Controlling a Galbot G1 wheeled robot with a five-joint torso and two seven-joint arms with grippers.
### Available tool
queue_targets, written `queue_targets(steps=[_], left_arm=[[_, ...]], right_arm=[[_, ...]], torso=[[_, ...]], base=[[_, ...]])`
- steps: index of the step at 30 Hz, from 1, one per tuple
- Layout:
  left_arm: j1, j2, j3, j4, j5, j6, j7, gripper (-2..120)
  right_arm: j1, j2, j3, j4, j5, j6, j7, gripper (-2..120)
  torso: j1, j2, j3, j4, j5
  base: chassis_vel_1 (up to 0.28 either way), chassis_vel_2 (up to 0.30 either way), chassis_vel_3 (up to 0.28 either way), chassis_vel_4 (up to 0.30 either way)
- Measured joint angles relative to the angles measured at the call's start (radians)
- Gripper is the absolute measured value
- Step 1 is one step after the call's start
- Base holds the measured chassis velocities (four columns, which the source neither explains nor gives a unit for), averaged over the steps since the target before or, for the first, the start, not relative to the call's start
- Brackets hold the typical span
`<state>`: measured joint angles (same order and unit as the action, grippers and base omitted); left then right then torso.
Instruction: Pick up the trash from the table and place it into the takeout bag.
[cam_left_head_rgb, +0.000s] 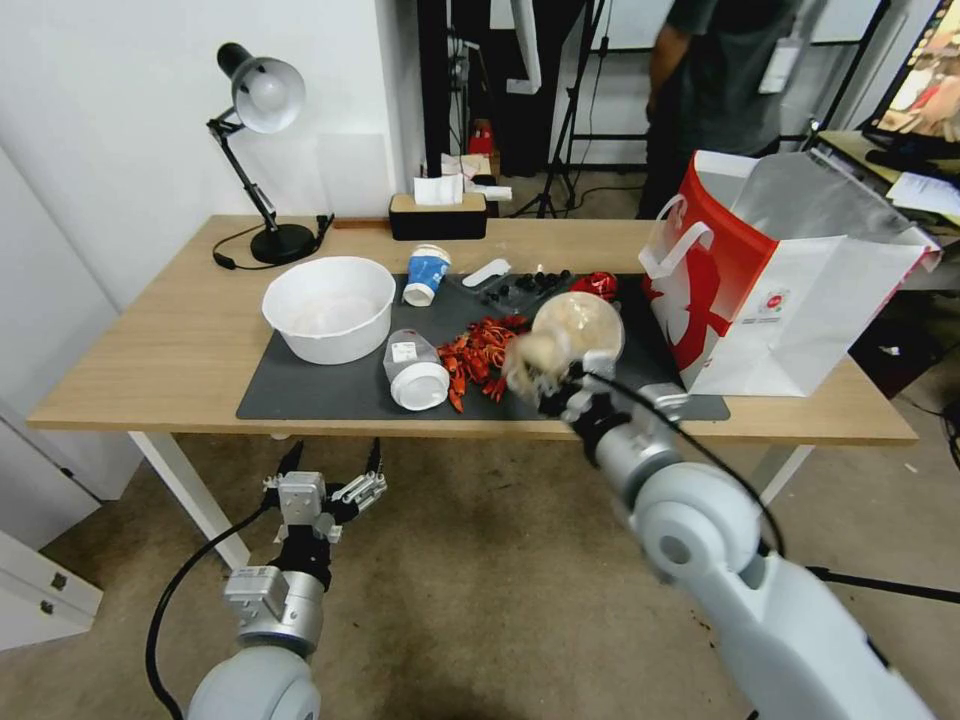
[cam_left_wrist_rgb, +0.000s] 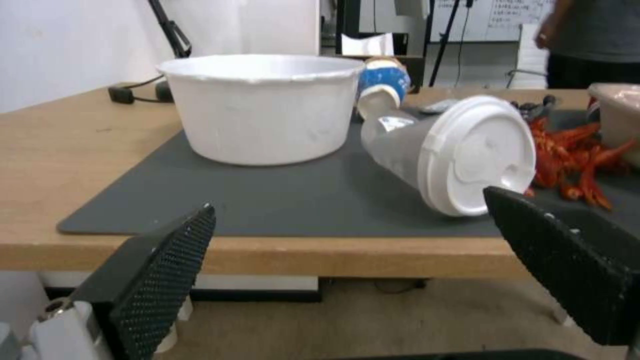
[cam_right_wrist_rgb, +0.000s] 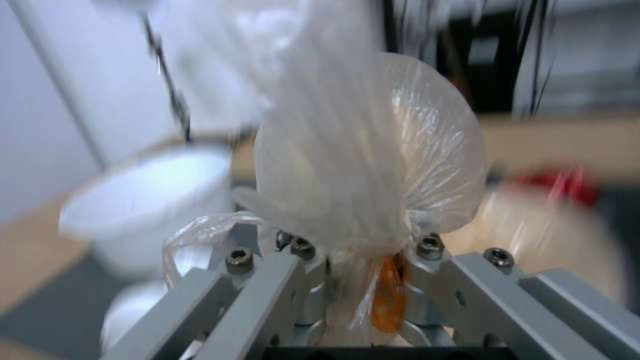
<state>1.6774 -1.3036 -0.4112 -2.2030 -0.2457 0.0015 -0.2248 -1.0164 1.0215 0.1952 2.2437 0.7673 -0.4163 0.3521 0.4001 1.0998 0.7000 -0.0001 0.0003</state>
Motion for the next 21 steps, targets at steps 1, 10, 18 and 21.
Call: queue_targets(steps=[1, 10, 18, 21], left_arm=[[0.003, 0.002, -0.003, -0.005, -0.002, -0.001, 0.000, 100], [0.011, 0.005, -0.006, -0.011, -0.007, -0.006, -0.002, 100], [0.015, 0.003, 0.000, -0.022, -0.007, -0.011, -0.001, 100], [0.016, 0.003, 0.001, -0.029, -0.007, -0.013, -0.001, 100]], right_arm=[[0.021, -0.039, 0.039, 0.014, -0.001, 0.038, -0.012, 7], [0.251, -0.247, 0.159, -0.083, 0.141, 0.117, 0.133, 7], [0.492, -0.323, 0.108, -0.328, 0.220, 0.050, 0.186, 7], [0.548, -0.316, 0.082, -0.417, 0.228, 0.021, 0.249, 7]], torso=[[0.000, 0.000, 0.000, 0.0000, -0.0001], [0.000, 0.000, 0.000, 0.0001, 0.0000], [0.000, 0.000, 0.000, 0.0002, -0.0004], [0.000, 0.000, 0.000, 0.0001, -0.0001]], base=[[0.000, 0.000, 0.000, 0.000], [0.000, 0.000, 0.000, 0.000], [0.000, 0.000, 0.000, 0.000], [0.000, 0.000, 0.000, 0.000]])
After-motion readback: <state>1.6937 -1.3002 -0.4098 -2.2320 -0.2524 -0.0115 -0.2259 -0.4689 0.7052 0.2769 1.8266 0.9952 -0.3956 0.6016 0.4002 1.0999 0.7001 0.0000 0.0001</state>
